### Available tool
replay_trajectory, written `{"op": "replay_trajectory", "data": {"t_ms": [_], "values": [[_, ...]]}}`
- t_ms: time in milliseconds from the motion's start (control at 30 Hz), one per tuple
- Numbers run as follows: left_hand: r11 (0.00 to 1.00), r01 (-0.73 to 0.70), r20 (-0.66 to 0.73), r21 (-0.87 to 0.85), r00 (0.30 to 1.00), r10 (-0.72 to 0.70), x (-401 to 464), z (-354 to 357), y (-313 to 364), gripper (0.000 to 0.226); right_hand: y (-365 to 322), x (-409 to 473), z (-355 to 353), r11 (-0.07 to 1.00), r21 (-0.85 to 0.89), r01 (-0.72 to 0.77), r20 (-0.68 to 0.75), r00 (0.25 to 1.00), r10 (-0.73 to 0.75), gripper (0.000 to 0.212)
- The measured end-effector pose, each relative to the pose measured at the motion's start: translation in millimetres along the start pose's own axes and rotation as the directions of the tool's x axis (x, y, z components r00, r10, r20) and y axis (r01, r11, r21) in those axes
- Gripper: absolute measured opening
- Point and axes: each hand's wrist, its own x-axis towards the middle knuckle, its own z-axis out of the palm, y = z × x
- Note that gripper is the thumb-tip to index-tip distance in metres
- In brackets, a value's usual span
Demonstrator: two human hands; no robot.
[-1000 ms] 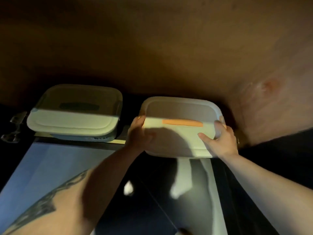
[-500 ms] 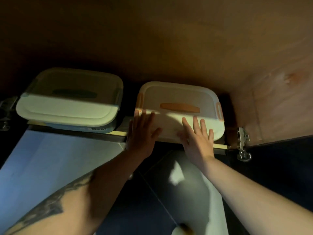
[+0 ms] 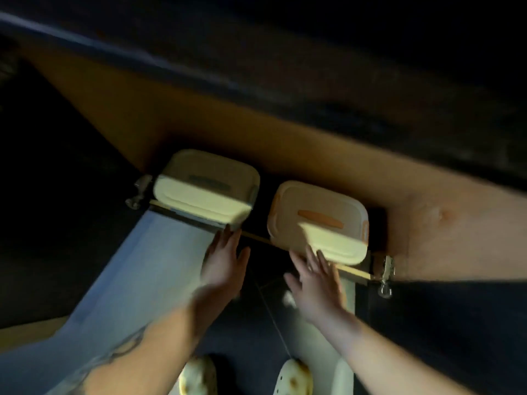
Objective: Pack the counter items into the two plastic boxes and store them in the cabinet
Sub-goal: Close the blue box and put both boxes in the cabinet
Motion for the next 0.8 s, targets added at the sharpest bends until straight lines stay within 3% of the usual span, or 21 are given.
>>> {"op": "replay_trajectory", "data": {"t_ms": [200,433,533,633,800], "values": [[0.991,0.128,-0.263,-0.035,0.956,-0.133,-102,-211,6,0.054,-149,-97,-114,0.925,-0.065,0.375,-0.007,0.927,-0.376,0.056],[0.945,0.279,-0.595,-0.172,0.735,-0.325,-221,-380,-40,0.052,-335,-170,-170,0.724,-0.199,0.661,-0.041,0.732,-0.680,0.057],[0.920,0.353,-0.648,-0.168,0.664,-0.373,-256,-428,-86,0.050,-404,-193,-174,0.628,-0.234,0.743,-0.042,0.637,-0.770,0.057],[0.894,0.397,-0.666,-0.207,0.613,-0.426,-278,-460,-136,0.047,-464,-205,-166,0.573,-0.275,0.772,-0.011,0.594,-0.805,0.056],[0.829,0.485,-0.549,-0.279,0.628,-0.552,-294,-466,-209,0.047,-545,-213,-126,0.496,-0.340,0.799,0.135,0.563,-0.815,0.055]]}}
